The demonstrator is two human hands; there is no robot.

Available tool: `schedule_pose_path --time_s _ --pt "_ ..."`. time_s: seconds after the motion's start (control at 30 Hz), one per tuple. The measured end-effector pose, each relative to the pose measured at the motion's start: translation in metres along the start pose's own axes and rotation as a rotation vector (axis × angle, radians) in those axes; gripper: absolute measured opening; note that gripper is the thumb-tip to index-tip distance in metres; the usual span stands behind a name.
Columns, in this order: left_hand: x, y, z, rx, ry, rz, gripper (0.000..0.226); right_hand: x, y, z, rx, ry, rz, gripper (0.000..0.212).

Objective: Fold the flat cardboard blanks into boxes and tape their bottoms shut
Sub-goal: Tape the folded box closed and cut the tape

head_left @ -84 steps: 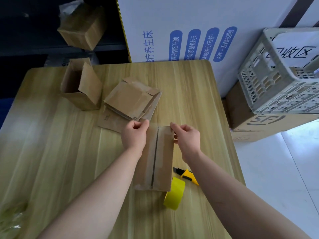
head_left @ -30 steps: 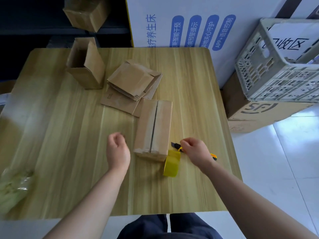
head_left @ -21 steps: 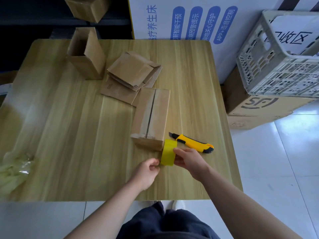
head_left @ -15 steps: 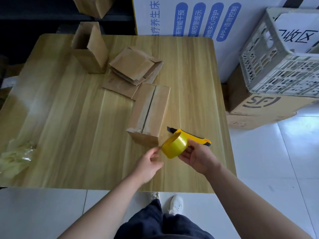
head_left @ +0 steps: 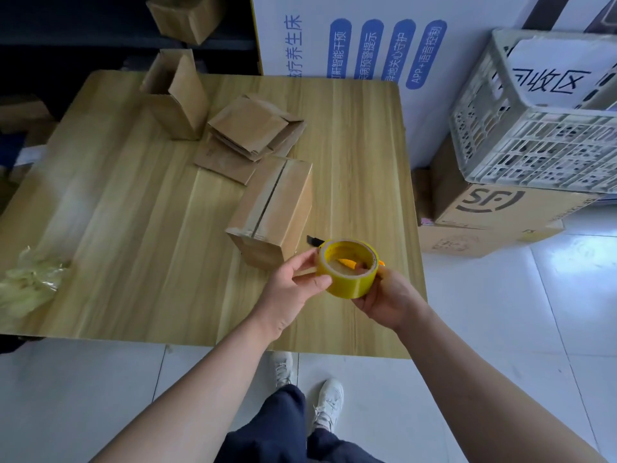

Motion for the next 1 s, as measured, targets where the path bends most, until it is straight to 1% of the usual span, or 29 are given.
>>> schedule_pose_path --time_s 0.1,0.13,0.2,0.27,0.3,0.4,0.47,0.53,0.63,0.7,0.77,0.83,0.87,0.93,1.0 --pt "0.001 0.011 0.002 -0.009 -0.027 0.090 0.033 0.005 -0.007 0.008 -0.014 -0.014 0.028 0.024" --pt "0.002 0.018 0.002 -0.004 -0.026 0.095 0.029 0.007 -0.009 0.012 -0.014 -0.012 0.026 0.026" --pt "0.000 0.030 0.000 0.022 -0.010 0.046 0.027 0.014 -0.014 0.019 -0.025 -0.010 0.028 0.029" --pt "-0.004 0.042 0.000 0.067 0.007 -0.008 0.018 0.021 -0.018 0.022 -0.048 0.000 0.000 0.028" --pt "-0.007 0.048 0.000 0.100 -0.001 -0.015 0.016 0.025 -0.021 0.024 -0.064 0.012 -0.026 0.029" --pt "-0.017 0.068 0.003 0.212 -0.065 -0.077 0.024 0.041 -0.024 0.032 -0.118 0.037 -0.077 0.031" --pt "-0.024 0.077 0.003 0.261 -0.094 -0.170 0.010 0.052 -0.022 0.036 -0.140 0.064 -0.101 0.032" --pt "-0.035 0.083 -0.001 0.293 -0.075 -0.248 0.012 0.060 -0.016 0.036 -0.138 0.093 -0.141 0.030" --pt "-0.052 0.093 -0.006 0.337 -0.063 -0.318 0.006 0.073 -0.008 0.033 -0.147 0.160 -0.107 0.023" --pt "-0.063 0.098 -0.010 0.335 -0.050 -0.323 0.010 0.079 -0.011 0.033 -0.245 0.204 0.012 0.023" --pt "-0.073 0.103 -0.016 0.286 -0.043 -0.251 0.012 0.089 -0.023 0.040 -0.441 0.220 0.219 0.023" --pt "-0.083 0.105 -0.021 0.231 -0.038 -0.191 0.014 0.108 -0.033 0.059 -0.640 0.236 0.443 0.030" --pt "-0.085 0.105 -0.023 0.205 -0.048 -0.160 0.014 0.115 -0.036 0.068 -0.719 0.252 0.505 0.034" --pt "-0.083 0.106 -0.023 0.159 -0.073 -0.111 0.015 0.126 -0.040 0.084 -0.832 0.279 0.471 0.036" --pt "-0.077 0.105 -0.020 0.108 -0.086 -0.081 0.014 0.131 -0.041 0.096 -0.867 0.315 0.351 0.038"
Point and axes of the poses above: each hand's wrist, its own z-axis away from the middle knuckle, its own x-axis out of the palm, y = z × x, the point moved 8 cm from there along -z, towards the middle knuckle, and after that the axes turned 1 degree about -y, right-handed, at the moved point
